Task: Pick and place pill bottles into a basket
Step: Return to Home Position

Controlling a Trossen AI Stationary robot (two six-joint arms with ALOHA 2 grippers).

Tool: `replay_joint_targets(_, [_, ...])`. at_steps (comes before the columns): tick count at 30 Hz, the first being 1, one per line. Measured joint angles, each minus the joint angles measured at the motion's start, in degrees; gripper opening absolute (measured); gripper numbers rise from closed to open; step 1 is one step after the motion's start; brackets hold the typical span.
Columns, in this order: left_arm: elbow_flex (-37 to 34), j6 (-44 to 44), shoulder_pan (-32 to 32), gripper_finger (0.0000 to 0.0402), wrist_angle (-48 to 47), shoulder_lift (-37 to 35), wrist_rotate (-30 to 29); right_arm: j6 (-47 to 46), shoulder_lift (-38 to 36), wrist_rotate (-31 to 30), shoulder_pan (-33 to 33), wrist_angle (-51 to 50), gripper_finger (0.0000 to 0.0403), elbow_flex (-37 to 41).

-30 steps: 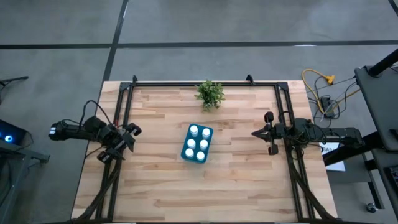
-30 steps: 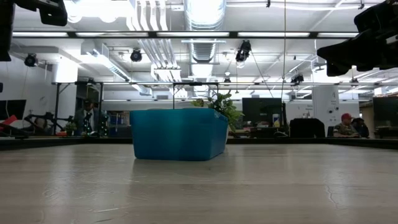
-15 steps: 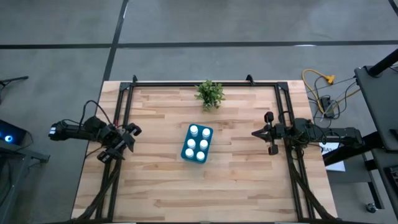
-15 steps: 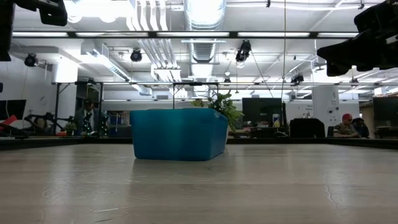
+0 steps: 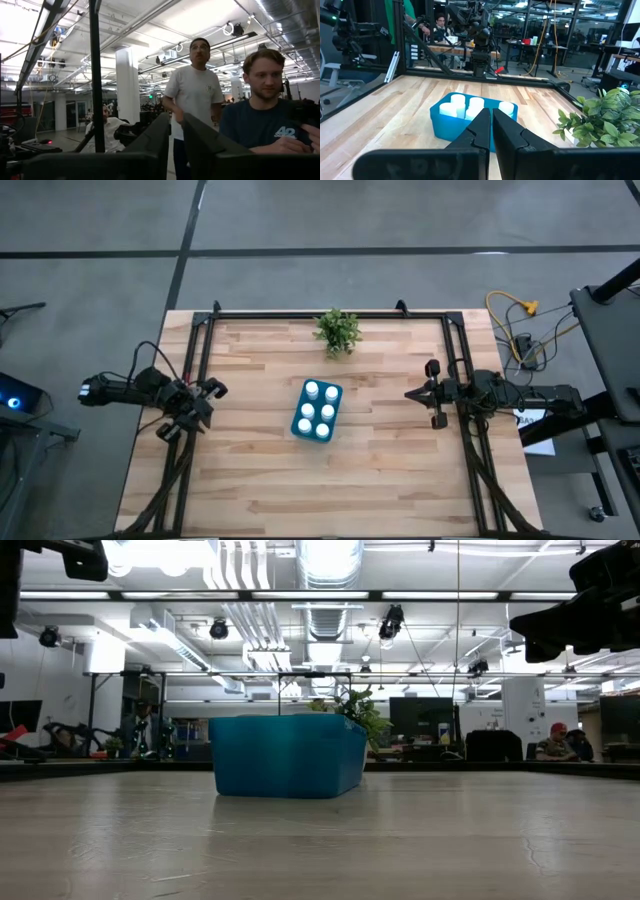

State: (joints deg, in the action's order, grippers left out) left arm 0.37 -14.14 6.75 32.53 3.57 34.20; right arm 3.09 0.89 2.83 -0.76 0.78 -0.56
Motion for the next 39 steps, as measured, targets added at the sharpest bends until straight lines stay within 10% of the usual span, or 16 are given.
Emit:
replay_joint_targets(27, [0.0,1.0,0.0,0.0124,0.4,0.2,0.1,0.0,0.0,0.0,0.0,0.0,0.0009,0.0])
replay_joint_targets(39, [0.0,1.1,0.0,0.0028,0.4,0.4,0.2,0.1,0.0,0.0,0.0,0.0,0.0009,0.0])
